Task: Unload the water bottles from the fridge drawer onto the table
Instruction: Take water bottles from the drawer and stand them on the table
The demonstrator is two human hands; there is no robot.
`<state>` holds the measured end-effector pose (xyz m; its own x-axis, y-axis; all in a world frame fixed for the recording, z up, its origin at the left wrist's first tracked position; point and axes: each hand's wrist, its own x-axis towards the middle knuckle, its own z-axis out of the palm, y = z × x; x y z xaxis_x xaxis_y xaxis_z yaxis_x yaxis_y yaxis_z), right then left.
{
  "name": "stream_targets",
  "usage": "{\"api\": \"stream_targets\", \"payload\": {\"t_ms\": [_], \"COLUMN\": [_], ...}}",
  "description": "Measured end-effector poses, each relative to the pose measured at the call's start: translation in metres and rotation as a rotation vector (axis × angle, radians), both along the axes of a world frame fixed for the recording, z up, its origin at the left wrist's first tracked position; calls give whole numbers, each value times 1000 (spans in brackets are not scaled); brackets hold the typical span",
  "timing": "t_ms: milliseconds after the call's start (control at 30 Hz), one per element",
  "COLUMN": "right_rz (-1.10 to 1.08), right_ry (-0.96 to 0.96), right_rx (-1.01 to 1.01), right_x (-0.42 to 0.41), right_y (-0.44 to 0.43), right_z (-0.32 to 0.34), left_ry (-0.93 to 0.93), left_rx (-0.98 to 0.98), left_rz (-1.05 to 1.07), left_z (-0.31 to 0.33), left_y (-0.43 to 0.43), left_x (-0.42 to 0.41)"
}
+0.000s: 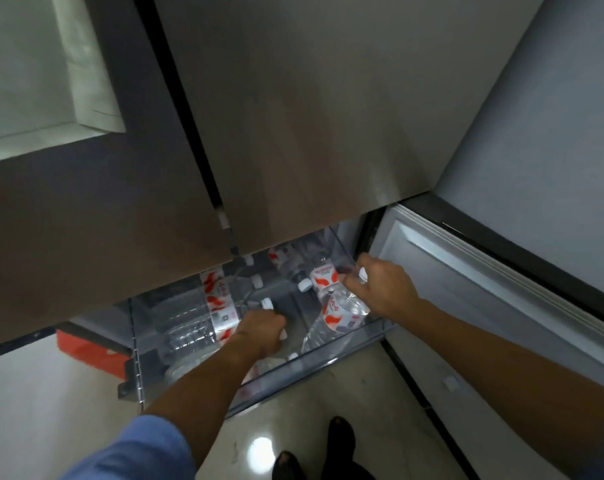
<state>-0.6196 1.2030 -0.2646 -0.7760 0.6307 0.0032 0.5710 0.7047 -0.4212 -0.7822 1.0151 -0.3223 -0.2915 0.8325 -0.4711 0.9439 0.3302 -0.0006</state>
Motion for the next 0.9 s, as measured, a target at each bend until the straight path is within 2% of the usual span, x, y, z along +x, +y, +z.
{"api": "stream_targets", "payload": {"t_ms": [133, 333, 567, 667, 800, 900], "right_rz": [-18, 7, 247, 305, 381, 442], "right_ry": [-39, 18, 27, 76, 204, 387], "right_rx": [31, 14, 175, 224, 304, 361], "right_x": [12, 3, -20, -23, -28, -31], "right_y": [2, -15, -59, -70, -74, -81], "right_z": [0, 9, 27, 46, 80, 109], "left_ry": [51, 206, 316, 374, 422, 455], "left_rx": [92, 260, 311, 368, 571, 707], "left_rz": [-89, -144, -64, 20, 238, 405], "left_z": [18, 60, 101, 116, 154, 192], "left_y": [-2, -30, -82, -111, -137, -149], "left_x": [-7, -18, -32, -33, -20, 1]}}
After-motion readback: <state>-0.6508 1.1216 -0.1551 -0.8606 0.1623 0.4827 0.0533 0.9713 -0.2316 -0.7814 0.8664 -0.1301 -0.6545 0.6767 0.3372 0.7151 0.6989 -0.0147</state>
